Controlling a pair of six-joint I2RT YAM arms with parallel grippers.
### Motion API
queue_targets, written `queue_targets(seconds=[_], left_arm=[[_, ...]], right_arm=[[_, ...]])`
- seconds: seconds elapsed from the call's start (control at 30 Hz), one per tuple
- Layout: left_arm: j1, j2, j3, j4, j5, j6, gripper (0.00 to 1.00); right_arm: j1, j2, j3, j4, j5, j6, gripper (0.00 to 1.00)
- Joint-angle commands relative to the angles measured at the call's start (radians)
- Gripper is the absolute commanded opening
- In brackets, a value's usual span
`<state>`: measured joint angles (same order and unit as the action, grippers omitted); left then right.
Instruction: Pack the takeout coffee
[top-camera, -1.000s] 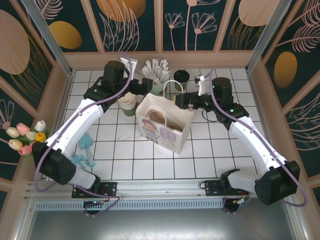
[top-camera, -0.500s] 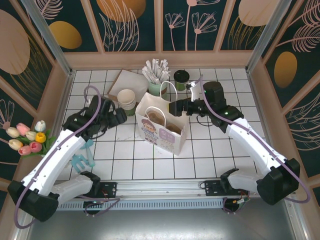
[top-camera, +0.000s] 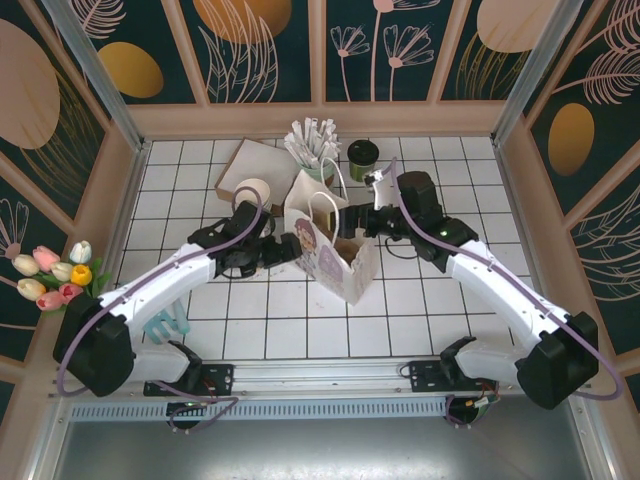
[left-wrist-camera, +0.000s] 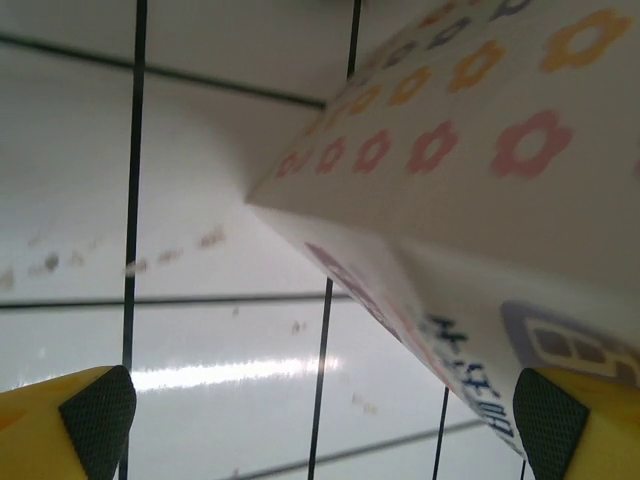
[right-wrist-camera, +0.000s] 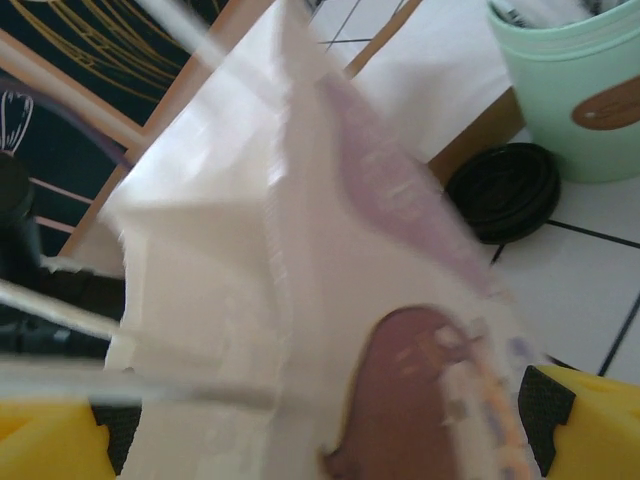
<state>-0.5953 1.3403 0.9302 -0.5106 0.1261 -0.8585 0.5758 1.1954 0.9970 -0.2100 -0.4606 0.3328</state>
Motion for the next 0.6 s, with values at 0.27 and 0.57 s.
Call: queue_targets(seconds=[0.27,0.57], left_arm=[[0.091,0.034,0.092,0.041,-0.155,0.020,0.98],[0.094,-0.053,0.085,0.028,-0.251,0.043,0.98]], right_arm=[[0.041,-0.009,0.025,0.068,0.045,0.048,0.99],[0.021,-0.041,0.277,-0.240,0.106,-0.108,0.99]])
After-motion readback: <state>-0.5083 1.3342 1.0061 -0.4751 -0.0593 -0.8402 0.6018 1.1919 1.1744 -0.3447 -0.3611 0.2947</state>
